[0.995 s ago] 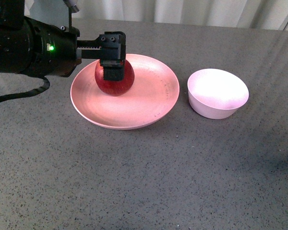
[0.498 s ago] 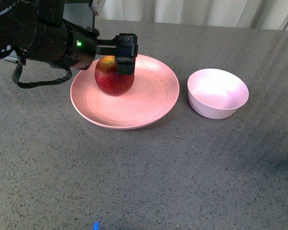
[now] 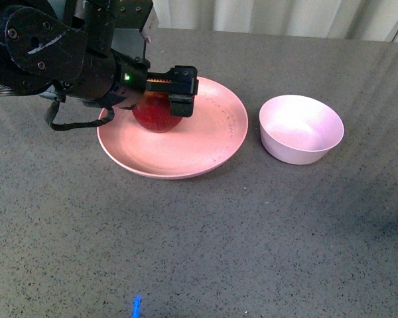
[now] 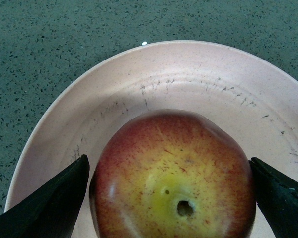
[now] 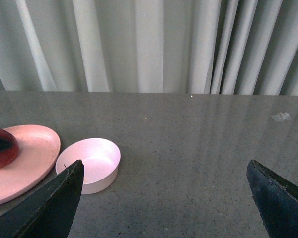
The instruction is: Move apple from plate to bowl
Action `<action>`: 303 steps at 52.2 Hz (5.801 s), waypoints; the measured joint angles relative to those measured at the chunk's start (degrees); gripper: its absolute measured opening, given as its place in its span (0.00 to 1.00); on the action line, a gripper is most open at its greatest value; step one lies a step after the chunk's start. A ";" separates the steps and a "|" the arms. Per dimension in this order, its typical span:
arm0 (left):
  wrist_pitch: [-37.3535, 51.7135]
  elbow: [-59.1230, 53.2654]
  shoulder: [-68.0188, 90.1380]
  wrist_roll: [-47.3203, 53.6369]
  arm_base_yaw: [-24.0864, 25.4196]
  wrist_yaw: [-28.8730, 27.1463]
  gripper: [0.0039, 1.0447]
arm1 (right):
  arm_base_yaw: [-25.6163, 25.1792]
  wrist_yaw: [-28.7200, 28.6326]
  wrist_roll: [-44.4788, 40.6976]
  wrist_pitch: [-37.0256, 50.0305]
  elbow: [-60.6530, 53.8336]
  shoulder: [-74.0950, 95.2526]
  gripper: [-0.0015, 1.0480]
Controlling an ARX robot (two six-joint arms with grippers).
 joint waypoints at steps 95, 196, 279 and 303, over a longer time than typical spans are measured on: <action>-11.63 22.99 9.92 3.23 -18.21 1.16 0.73 | 0.00 0.00 0.00 0.00 0.00 0.00 0.91; 45.03 -57.33 -49.42 6.71 14.56 -11.50 0.01 | 0.00 -0.02 0.00 0.00 0.00 0.00 0.91; -7.10 -67.12 -112.98 6.86 21.20 -4.42 0.01 | 0.00 0.00 0.00 0.00 0.00 0.00 0.91; -19.04 -67.10 -123.91 6.88 21.24 -4.42 0.01 | 0.00 -0.04 0.00 0.00 0.00 0.00 0.91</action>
